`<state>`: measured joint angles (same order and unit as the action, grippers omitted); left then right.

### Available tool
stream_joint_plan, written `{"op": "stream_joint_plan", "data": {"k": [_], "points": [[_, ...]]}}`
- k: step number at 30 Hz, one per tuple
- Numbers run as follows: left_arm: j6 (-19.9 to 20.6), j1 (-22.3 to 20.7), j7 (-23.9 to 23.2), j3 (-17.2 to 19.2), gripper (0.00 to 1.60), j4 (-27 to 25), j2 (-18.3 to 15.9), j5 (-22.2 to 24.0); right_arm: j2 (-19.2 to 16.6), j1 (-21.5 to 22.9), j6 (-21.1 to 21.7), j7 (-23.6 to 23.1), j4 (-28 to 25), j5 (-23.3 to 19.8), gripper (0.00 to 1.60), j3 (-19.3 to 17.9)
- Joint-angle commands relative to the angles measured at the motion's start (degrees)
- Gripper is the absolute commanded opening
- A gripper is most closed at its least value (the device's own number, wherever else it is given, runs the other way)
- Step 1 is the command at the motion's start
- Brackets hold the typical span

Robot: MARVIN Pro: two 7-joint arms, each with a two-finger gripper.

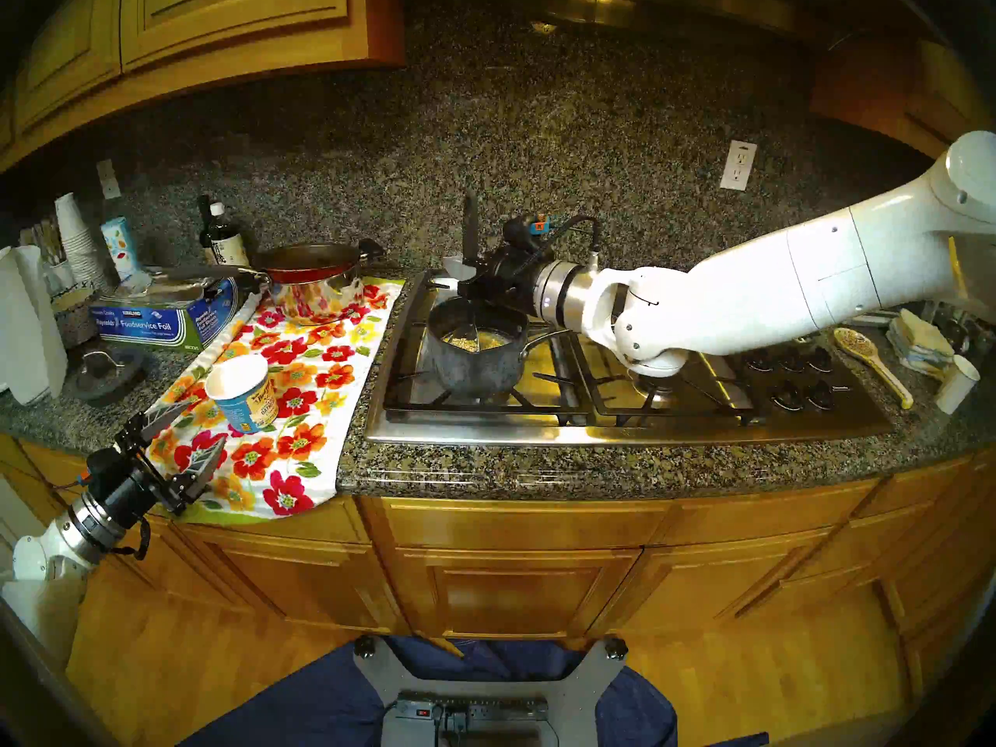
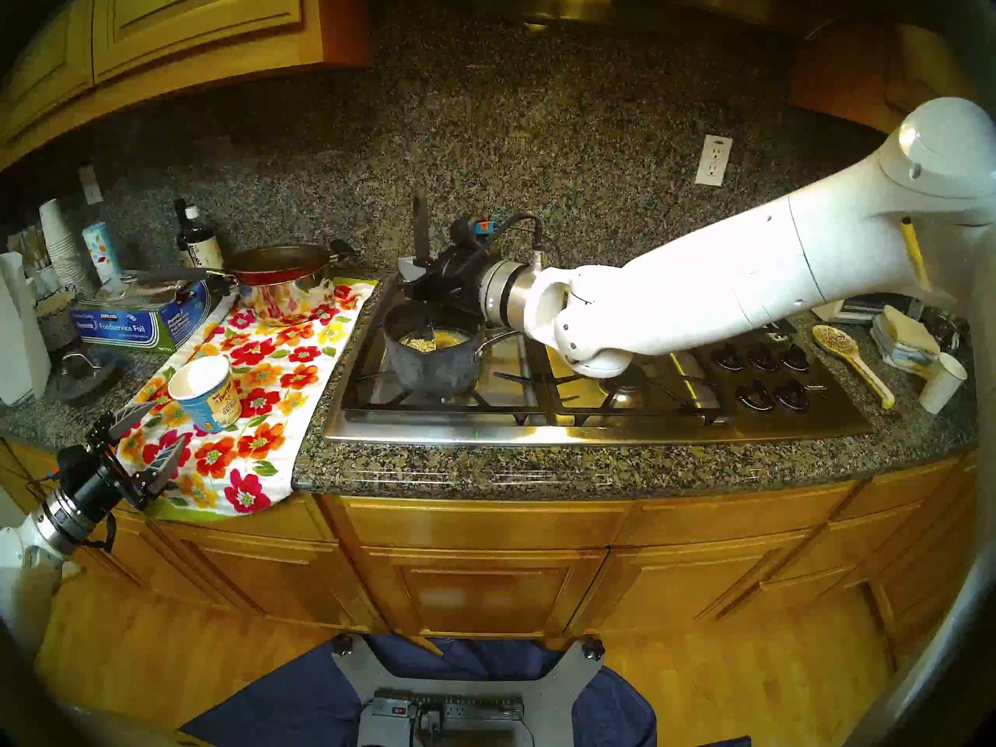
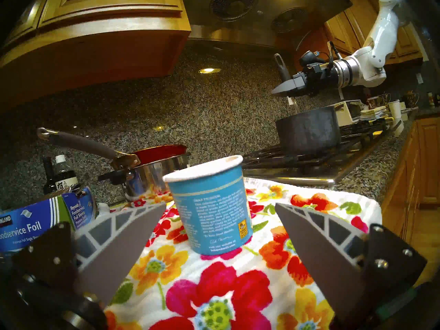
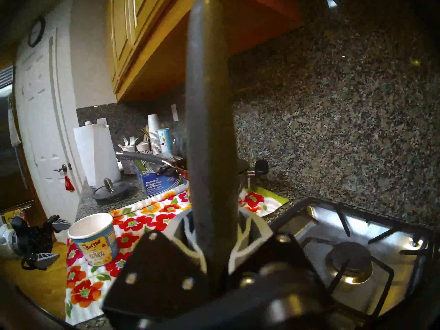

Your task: Pour oats into pot and stir with a spoon

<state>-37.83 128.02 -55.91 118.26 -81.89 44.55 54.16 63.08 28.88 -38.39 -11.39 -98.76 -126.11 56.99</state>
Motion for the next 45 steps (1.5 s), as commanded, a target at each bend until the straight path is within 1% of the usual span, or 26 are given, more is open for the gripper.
{"op": "stream_joint_plan", "data": {"k": [1, 6, 14, 23, 30, 31, 33, 35, 36, 38, 39, 40, 45], "points": [[-0.2, -0.4, -0.1, 1.2, 1.60, -0.8, -0.3, 0.9, -3.2, 5.1, -1.4, 1.0, -2.5, 1.1, 0.00, 0.6], [-0.2, -0.4, -0.1, 1.2, 1.60, -0.8, -0.3, 0.9, -4.3, 6.0, -1.3, 1.5, -3.2, 2.0, 0.00, 2.1], [-0.2, -0.4, -0.1, 1.2, 1.60, -0.8, -0.3, 0.9, -5.2, 6.7, -0.6, 1.1, -2.8, 3.3, 0.00, 4.1], [-0.2, -0.4, -0.1, 1.2, 1.60, -0.8, -0.3, 0.9, -5.6, 6.5, 0.6, -0.5, -0.2, 3.8, 0.00, 5.5], [-0.2, -0.4, -0.1, 1.2, 1.60, -0.8, -0.3, 0.9, -4.0, 4.5, 1.8, -2.4, 4.3, 3.2, 0.00, 4.5], [-0.2, -0.4, -0.1, 1.2, 1.60, -0.8, -0.3, 0.9, -4.0, 4.5, 1.8, -2.4, 4.3, 3.2, 0.00, 4.5], [-0.2, -0.4, -0.1, 1.2, 1.60, -0.8, -0.3, 0.9, -3.0, 3.2, 2.6, -3.4, 6.8, 2.7, 0.00, 3.7], [-0.2, -0.4, -0.1, 1.2, 1.60, -0.8, -0.3, 0.9, -2.7, 2.9, 2.9, -3.7, 7.5, 2.6, 0.00, 3.4], [-0.2, -0.4, -0.1, 1.2, 1.60, -0.8, -0.3, 0.9, -1.8, 1.9, 3.4, -4.6, 9.2, 2.2, 0.00, 2.8], [-0.2, -0.4, -0.1, 1.2, 1.60, -0.8, -0.3, 0.9, -1.5, 1.5, 3.6, -4.9, 10.0, 2.0, 0.00, 2.5], [-0.2, -0.4, -0.1, 1.2, 1.60, -0.8, -0.3, 0.9, -1.0, 1.2, 3.8, -5.0, 10.5, 1.7, 0.00, 2.1], [-0.2, -0.4, -0.1, 1.2, 1.60, -0.8, -0.3, 0.9, 0.0, 0.2, 4.3, -5.6, 12.1, 1.3, 0.00, 1.3], [-0.2, -0.4, -0.1, 1.2, 1.60, -0.8, -0.3, 0.9, 1.5, -0.8, 5.0, -6.4, 14.1, 0.6, 0.00, 0.0]]}}
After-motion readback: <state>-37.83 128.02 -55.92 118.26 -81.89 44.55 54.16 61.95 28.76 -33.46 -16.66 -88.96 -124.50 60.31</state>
